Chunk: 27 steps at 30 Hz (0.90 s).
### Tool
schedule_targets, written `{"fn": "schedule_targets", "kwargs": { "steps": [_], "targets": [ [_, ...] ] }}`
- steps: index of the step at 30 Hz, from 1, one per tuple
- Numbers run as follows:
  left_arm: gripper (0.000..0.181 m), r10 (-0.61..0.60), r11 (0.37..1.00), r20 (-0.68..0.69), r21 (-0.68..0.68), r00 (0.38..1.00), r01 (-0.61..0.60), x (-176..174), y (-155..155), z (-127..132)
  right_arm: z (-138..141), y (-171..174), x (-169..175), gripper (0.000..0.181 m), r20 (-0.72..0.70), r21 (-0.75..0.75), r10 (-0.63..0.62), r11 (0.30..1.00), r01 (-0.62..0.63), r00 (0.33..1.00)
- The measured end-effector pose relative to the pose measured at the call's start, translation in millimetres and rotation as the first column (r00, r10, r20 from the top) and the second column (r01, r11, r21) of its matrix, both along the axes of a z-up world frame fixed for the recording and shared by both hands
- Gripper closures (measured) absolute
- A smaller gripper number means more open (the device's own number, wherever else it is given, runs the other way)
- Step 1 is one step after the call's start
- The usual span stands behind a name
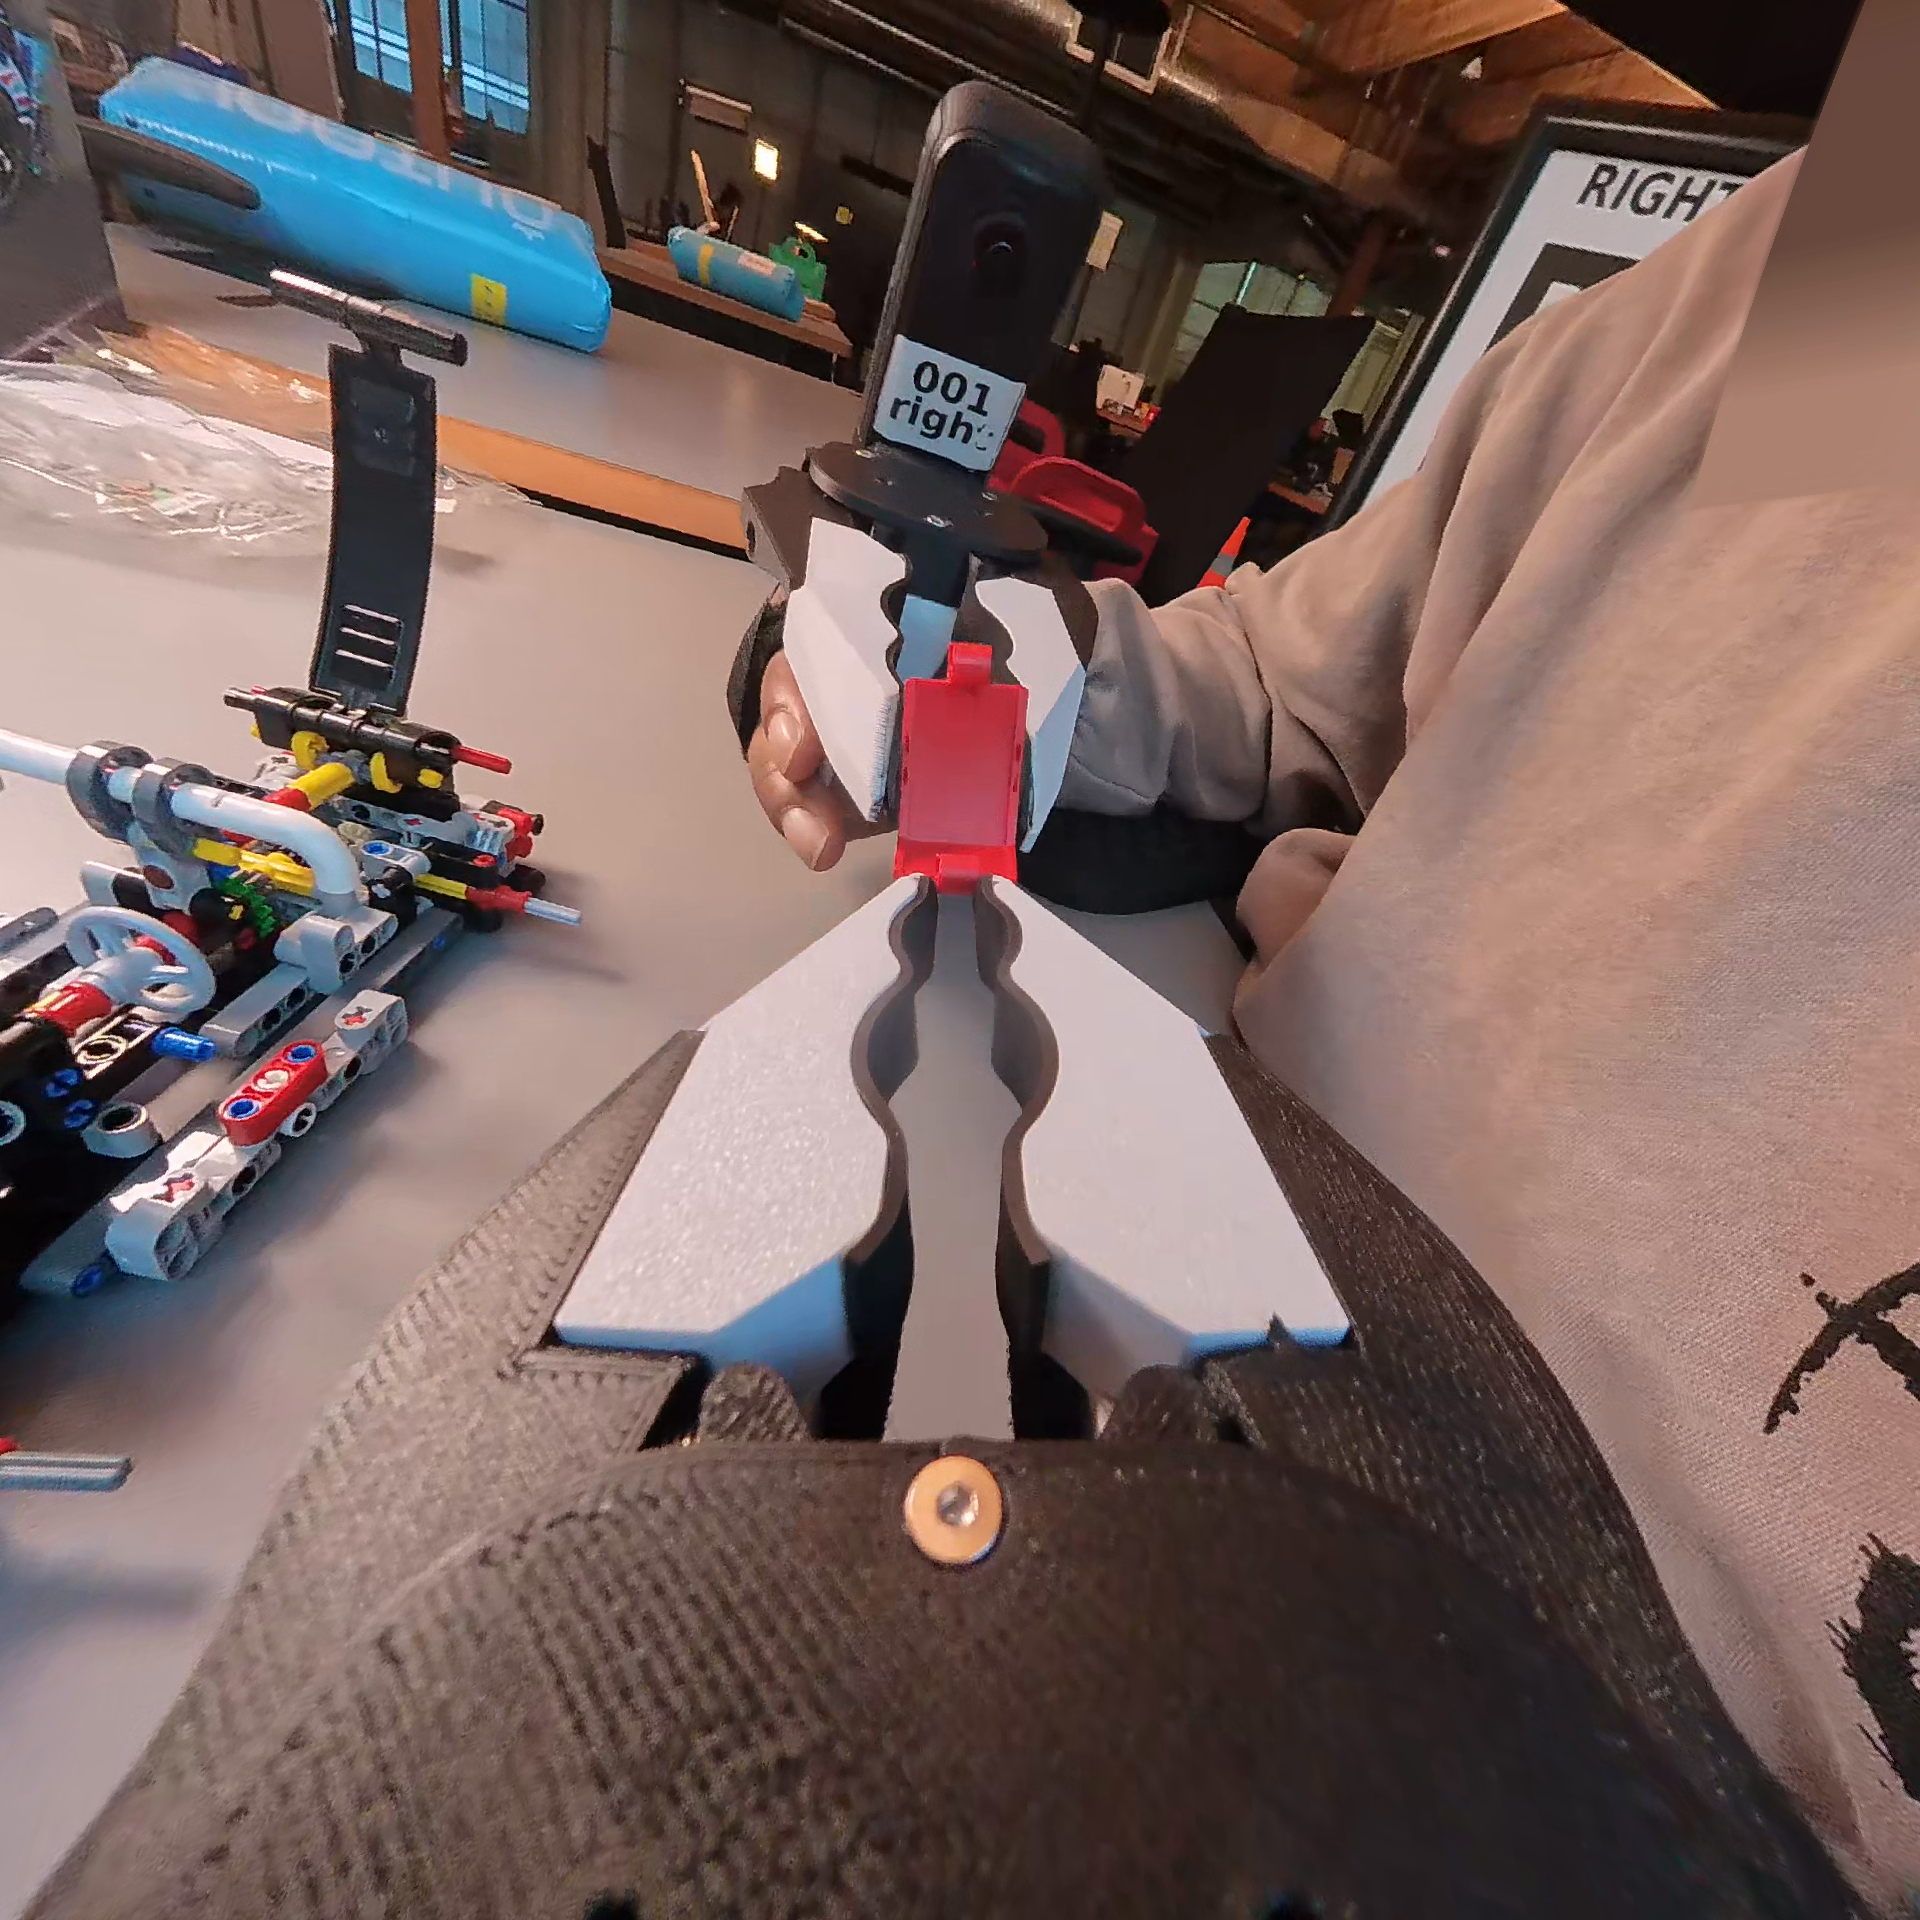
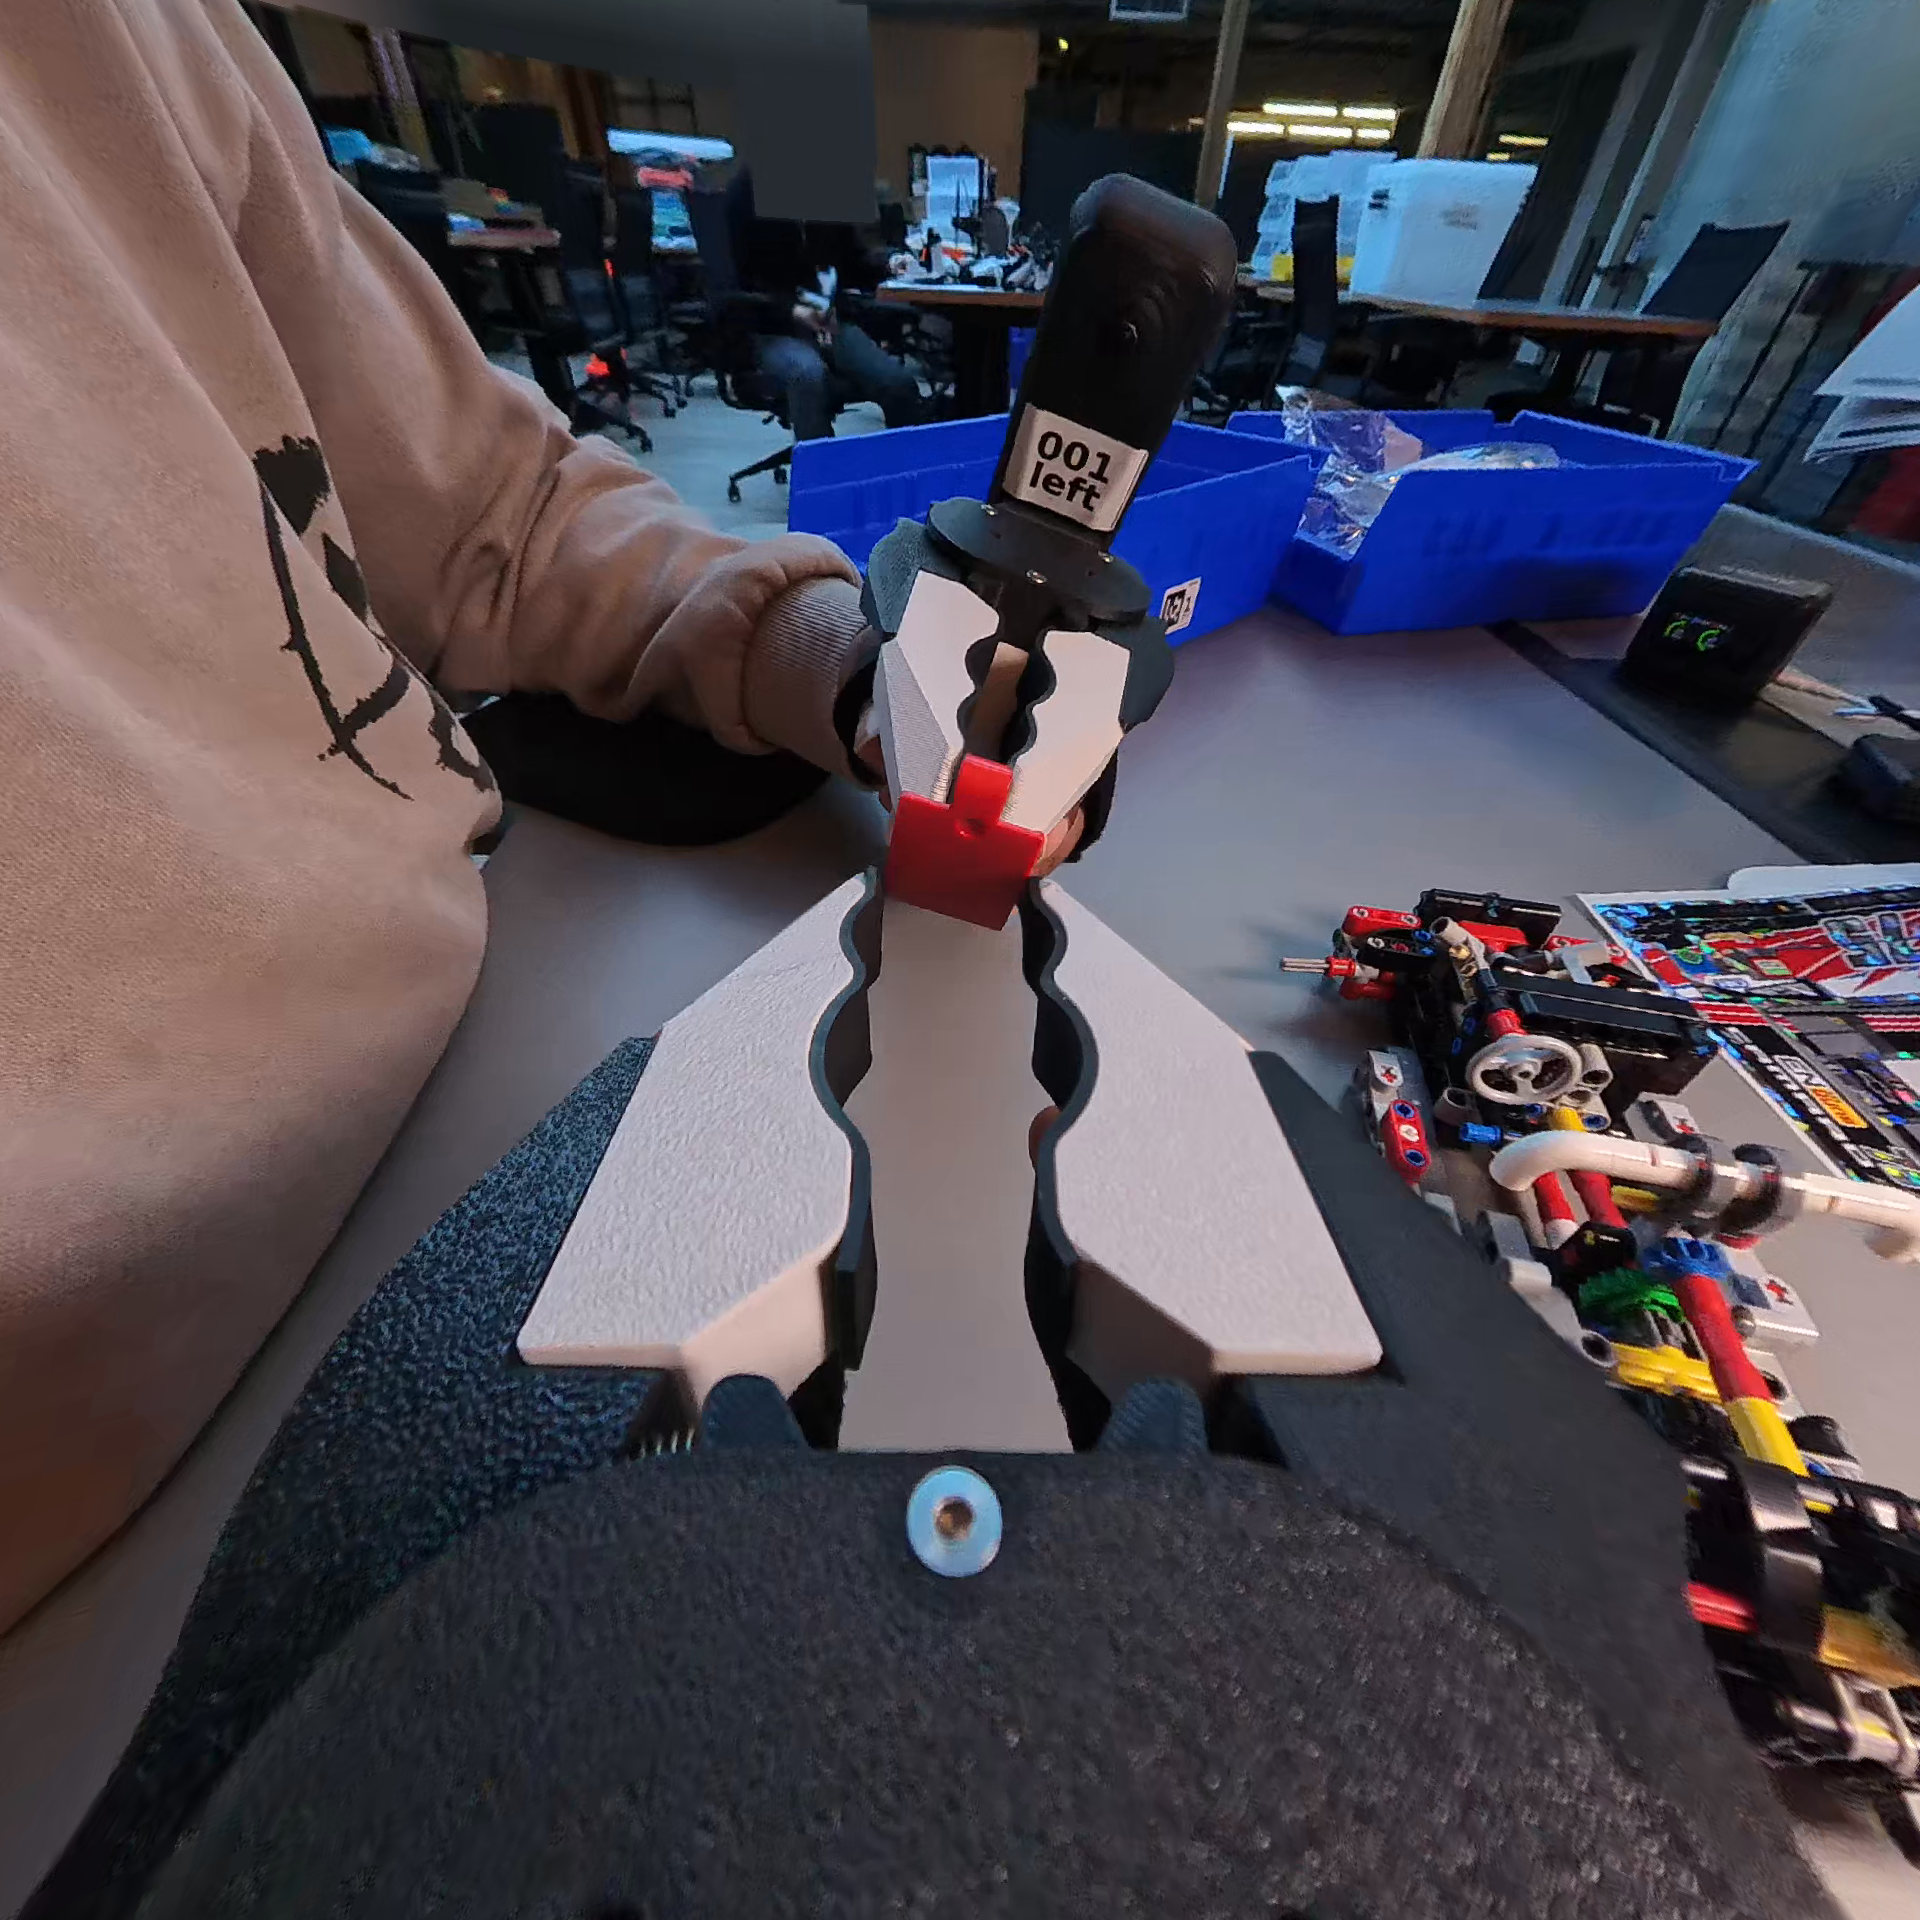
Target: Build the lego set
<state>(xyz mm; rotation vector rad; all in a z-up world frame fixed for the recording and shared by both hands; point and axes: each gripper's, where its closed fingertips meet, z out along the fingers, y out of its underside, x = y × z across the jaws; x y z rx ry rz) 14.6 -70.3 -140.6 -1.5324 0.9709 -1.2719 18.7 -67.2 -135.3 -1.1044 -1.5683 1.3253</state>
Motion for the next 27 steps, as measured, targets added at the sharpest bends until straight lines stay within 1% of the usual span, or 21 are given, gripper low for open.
{"fn": "schedule_targets", "kwargs": {
  "steps": [7,14,18,20,23,27],
  "targets": [
    [0.176,-0.023,1.0,-0.033,-0.01,0.999,0.022,0,-2,-7,-8,-4,0,0.159,0.049,0.013,0.018,1.0,-0.018,0.999],
    [0.175,0.048,0.999,-0.045,0.016,0.998,-0.047,-4,8,-12,-13,5,-3,0.159,0.076,0.024,-0.041,0.999,0.039,0.996],
    [0.176,0.058,0.998,-0.08,0.03,0.995,-0.056,-6,10,-13,-16,9,-5,0.158,0.087,0.046,-0.064,0.997,0.06,0.994],
    [0.176,0.038,0.999,-0.098,0.033,0.994,-0.035,-5,6,-13,-14,7,-4,0.154,0.083,0.062,-0.056,0.997,0.051,0.995],
    [0.176,0.015,0.999,-0.141,0.044,0.99,-0.009,-4,2,-18,-18,2,-2,0.151,0.114,0.071,-0.031,0.997,0.023,0.993],
    [0.176,0.01,0.999,-0.159,0.048,0.987,-0.003,-5,1,-20,-21,-2,-2,0.15,0.138,0.073,-0.012,0.997,0.002,0.99]
  ]
}}
